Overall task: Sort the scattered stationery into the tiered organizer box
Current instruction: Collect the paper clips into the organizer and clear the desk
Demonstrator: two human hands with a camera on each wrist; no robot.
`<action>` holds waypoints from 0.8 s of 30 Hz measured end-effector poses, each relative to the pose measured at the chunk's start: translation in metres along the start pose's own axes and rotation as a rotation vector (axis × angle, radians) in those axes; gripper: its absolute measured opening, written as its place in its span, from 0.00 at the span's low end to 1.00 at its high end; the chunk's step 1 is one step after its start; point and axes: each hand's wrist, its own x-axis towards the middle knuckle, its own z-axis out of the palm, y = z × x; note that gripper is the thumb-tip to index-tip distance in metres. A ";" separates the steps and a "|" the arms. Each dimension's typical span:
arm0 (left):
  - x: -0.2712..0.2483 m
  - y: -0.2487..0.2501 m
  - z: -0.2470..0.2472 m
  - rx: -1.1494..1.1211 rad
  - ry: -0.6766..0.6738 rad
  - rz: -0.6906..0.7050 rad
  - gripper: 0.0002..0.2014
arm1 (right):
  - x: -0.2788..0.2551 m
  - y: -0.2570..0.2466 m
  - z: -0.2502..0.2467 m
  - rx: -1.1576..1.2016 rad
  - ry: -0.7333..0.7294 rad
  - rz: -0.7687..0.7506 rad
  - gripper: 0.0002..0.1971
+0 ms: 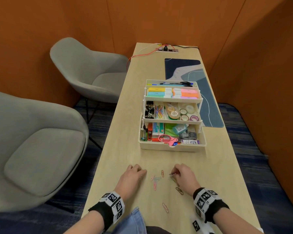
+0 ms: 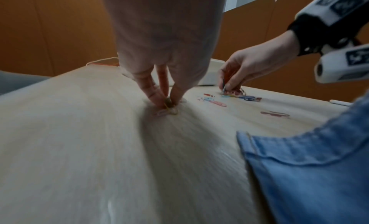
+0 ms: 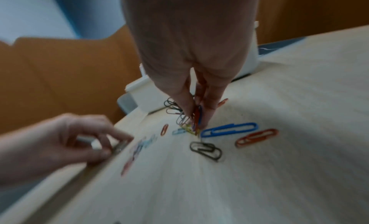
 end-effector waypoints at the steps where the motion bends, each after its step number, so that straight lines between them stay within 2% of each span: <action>1: 0.001 0.000 0.001 0.000 0.012 0.010 0.26 | 0.000 0.001 -0.003 0.079 0.012 0.031 0.10; 4: 0.007 0.001 0.002 -0.017 0.029 0.030 0.21 | -0.005 0.005 -0.013 0.230 0.063 0.079 0.17; 9: 0.020 0.005 0.000 -0.052 -0.022 0.017 0.12 | -0.009 0.011 -0.025 0.388 0.082 0.153 0.14; 12: 0.027 0.008 -0.006 -0.227 -0.009 -0.054 0.10 | -0.011 0.011 -0.029 0.487 0.063 0.181 0.10; 16: 0.033 0.021 -0.029 -0.490 0.065 -0.184 0.14 | -0.012 0.009 -0.035 0.589 0.056 0.202 0.06; 20: 0.052 0.041 -0.072 -0.677 0.155 -0.198 0.14 | -0.012 0.007 -0.045 0.702 0.035 0.211 0.06; 24: 0.101 0.051 -0.124 -0.768 0.304 -0.197 0.11 | -0.012 -0.001 -0.060 0.788 0.023 0.191 0.05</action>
